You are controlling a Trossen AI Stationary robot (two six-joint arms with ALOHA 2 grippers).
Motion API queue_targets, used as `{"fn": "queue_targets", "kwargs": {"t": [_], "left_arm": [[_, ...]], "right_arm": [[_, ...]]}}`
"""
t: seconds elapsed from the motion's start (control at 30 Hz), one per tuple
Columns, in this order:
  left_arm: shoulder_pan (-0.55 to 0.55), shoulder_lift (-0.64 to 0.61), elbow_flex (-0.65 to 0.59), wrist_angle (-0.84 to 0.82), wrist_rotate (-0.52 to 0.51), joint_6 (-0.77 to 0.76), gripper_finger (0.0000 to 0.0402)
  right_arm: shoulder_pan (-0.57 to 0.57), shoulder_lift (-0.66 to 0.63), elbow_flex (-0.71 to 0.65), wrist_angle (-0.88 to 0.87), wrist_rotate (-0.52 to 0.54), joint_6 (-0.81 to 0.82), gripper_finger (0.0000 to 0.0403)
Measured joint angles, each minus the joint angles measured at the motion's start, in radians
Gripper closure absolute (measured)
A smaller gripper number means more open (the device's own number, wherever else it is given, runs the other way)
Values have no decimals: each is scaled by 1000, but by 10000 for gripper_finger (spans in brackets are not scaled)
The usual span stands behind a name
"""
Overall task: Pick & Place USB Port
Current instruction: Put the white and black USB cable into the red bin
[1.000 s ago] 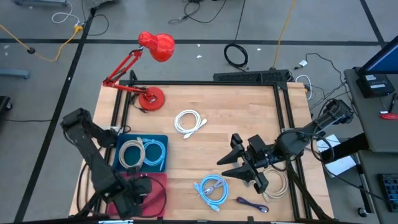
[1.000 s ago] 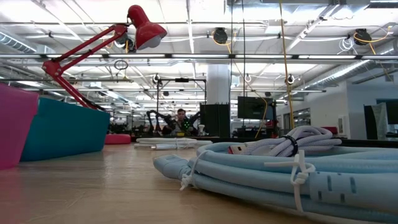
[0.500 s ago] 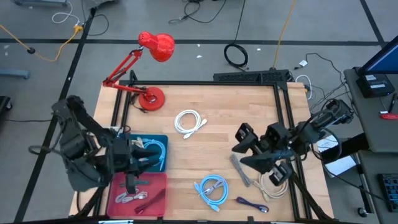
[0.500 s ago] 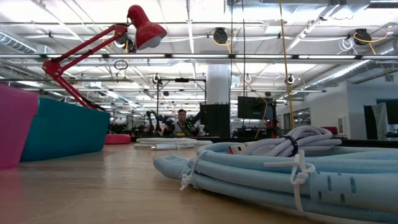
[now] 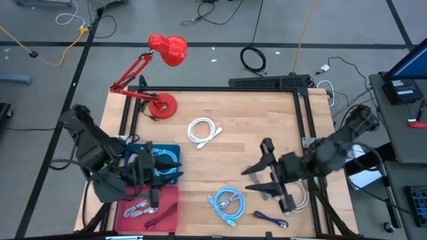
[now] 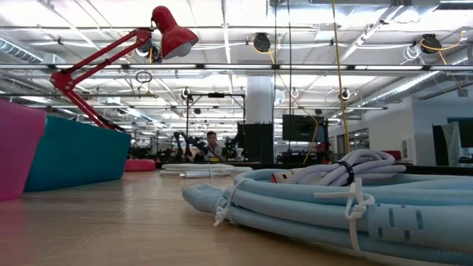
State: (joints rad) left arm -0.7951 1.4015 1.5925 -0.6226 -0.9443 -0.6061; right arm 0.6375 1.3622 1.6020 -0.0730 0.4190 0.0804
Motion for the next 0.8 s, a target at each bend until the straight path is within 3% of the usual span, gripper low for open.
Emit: {"fn": "queue_targets", "kwargs": {"t": [0.13, 0.27, 0.37, 0.57, 0.8], "left_arm": [[14, 17, 0, -63, 5, -54, 277], [18, 23, 0, -130, 26, -114, 277], [27, 25, 0, -147, 35, -136, 277], [36, 35, 0, -154, 30, -130, 277], [55, 58, -1, -150, 31, -126, 277]], "right_arm": [[15, 34, 144, -501, 48, 236, 258], [20, 56, 153, -906, -105, 604, 265], [25, 78, 77, -1081, -189, 854, 270], [25, 75, -178, -1019, -236, 1118, 267], [-12, 76, -501, -668, -373, 1215, 242]]}}
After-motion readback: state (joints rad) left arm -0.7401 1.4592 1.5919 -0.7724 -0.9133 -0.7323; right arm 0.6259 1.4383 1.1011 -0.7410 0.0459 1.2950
